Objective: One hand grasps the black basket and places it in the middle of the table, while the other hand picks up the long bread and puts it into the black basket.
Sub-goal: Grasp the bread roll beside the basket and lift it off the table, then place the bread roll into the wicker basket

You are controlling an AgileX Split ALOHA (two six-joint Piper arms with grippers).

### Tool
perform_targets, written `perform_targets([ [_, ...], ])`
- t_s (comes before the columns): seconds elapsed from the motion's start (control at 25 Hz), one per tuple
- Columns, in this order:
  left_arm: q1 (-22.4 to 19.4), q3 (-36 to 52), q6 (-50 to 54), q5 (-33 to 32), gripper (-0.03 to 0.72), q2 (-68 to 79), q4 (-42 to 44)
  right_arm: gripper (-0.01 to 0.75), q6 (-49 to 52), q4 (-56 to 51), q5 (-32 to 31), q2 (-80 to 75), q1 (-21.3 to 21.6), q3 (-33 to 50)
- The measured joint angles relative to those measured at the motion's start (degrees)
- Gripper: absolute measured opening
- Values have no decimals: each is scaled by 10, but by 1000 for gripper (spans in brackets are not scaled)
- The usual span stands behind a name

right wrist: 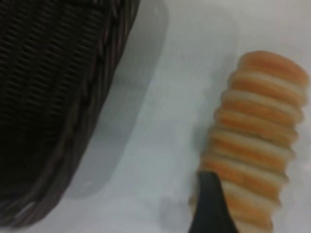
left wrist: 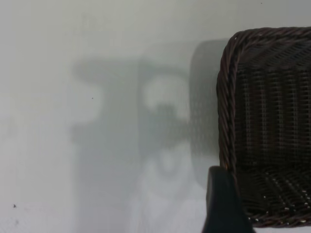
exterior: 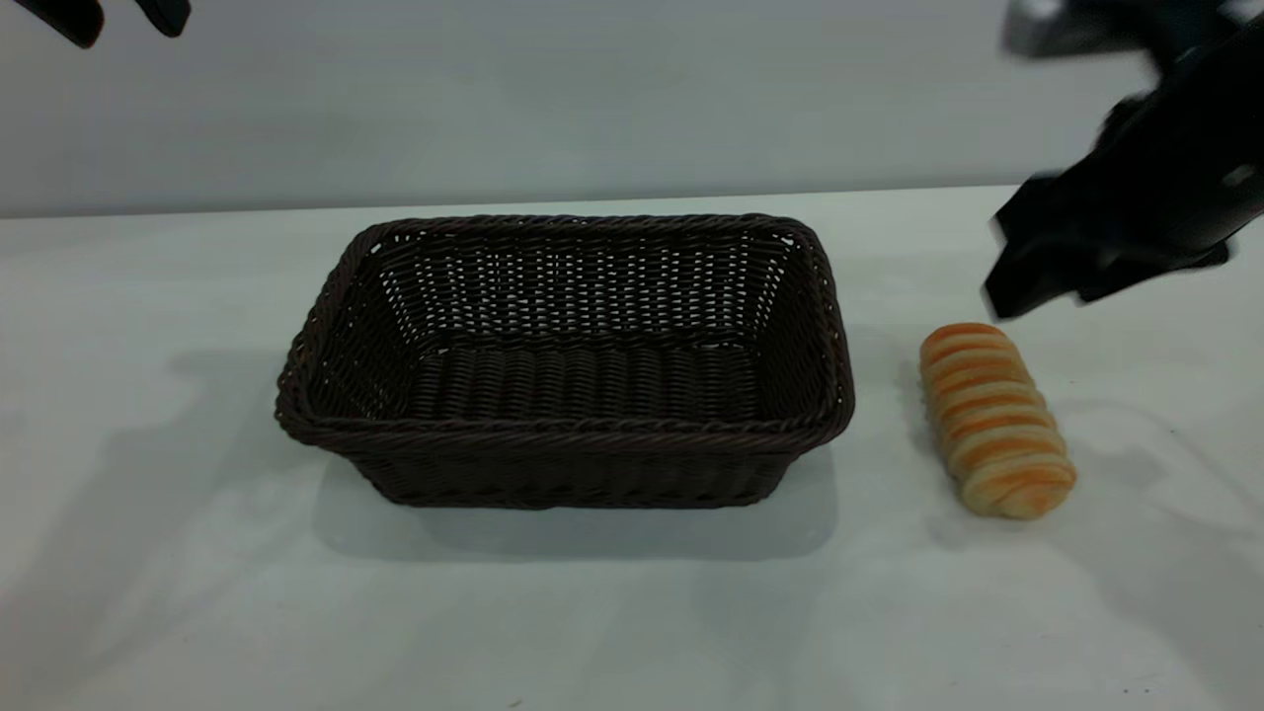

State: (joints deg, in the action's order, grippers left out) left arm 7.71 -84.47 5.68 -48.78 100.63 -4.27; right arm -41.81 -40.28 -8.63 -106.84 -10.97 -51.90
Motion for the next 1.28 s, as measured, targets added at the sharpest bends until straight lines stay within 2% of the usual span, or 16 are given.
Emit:
perform_targets([
  [0.24, 0, 0, 0, -24, 486, 0, 0, 491, -17, -4, 48, -155, 0, -60],
  [0.32, 0, 0, -1, -36, 486, 0, 0, 458, -19, -6, 59, -186, 0, -72],
  [0.4, 0, 0, -2, -44, 479, 0, 0, 363, -20, -8, 58, -191, 0, -79],
  [0.48, 0, 0, -6, -50, 473, 0, 0, 189, -20, -8, 47, -183, 0, -82],
  [0.52, 0, 0, -9, -52, 468, 0, 0, 126, -20, -8, 41, -173, 0, -81],
  [0.6, 0, 0, -12, -54, 456, 0, 0, 61, -20, -8, 31, -137, 0, -81],
  [0.8, 0, 0, -15, -55, 435, 0, 0, 46, -21, -11, -6, -28, -7, -118],
  [0.96, 0, 0, -16, -49, 431, 0, 0, 46, -22, -32, -48, -37, -67, -173],
  [1.12, 0, 0, -16, -44, 431, 0, 0, 61, -22, -50, -54, -83, -137, -217],
  [1.28, 0, 0, -16, -46, 431, 0, 0, 111, -22, -80, -30, -112, -164, -231],
])
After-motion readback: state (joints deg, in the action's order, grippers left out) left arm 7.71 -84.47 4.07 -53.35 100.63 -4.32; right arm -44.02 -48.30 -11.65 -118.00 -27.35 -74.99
